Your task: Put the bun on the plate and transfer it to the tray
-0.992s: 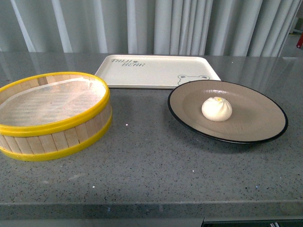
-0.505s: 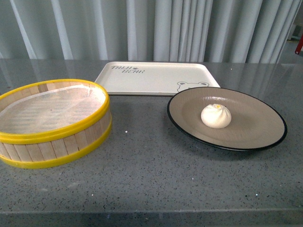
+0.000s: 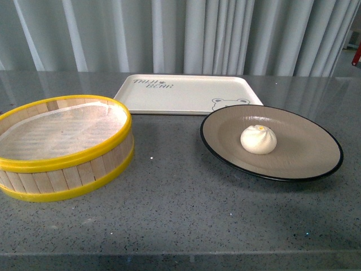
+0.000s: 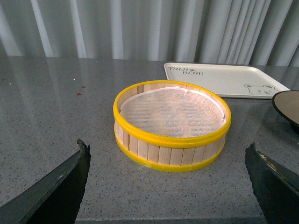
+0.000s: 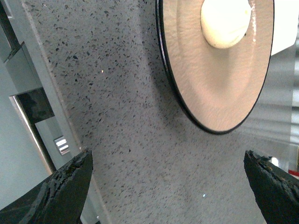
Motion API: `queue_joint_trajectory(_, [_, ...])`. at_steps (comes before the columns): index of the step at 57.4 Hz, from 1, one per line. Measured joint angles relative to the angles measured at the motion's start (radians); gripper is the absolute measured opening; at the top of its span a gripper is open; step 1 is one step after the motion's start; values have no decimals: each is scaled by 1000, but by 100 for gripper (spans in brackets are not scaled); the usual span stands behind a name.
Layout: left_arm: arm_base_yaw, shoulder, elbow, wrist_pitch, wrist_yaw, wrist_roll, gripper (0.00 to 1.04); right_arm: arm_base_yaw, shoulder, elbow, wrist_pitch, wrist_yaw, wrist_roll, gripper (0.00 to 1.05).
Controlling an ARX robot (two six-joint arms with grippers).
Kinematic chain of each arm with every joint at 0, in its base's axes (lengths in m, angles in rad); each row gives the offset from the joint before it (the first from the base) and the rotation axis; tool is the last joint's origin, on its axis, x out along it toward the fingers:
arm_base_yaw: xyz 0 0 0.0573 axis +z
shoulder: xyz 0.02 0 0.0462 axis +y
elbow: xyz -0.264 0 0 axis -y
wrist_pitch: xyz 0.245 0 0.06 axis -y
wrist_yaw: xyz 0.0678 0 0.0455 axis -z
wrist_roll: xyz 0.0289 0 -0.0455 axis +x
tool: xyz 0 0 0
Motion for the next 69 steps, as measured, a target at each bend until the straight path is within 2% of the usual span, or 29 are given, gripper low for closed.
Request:
queue_joint_trajectory(15, [0, 0, 0, 0, 0, 0, 98, 8, 142, 74, 46, -16, -90, 96])
queue_joint_trajectory(55, [0, 0, 0, 0, 0, 0, 98, 85, 378, 181, 190, -14, -142, 96])
queue_joint_trajectory(62, [0, 0, 0, 0, 0, 0, 98, 96, 404, 192, 209, -6, -151, 80])
queue_joint_trajectory(66, [0, 0, 0, 0, 0, 0, 98, 100, 427, 200, 212, 6, -153, 64])
queue_joint_trajectory(69, [0, 0, 0, 0, 0, 0, 98, 100, 436, 201, 216, 9, -154, 57])
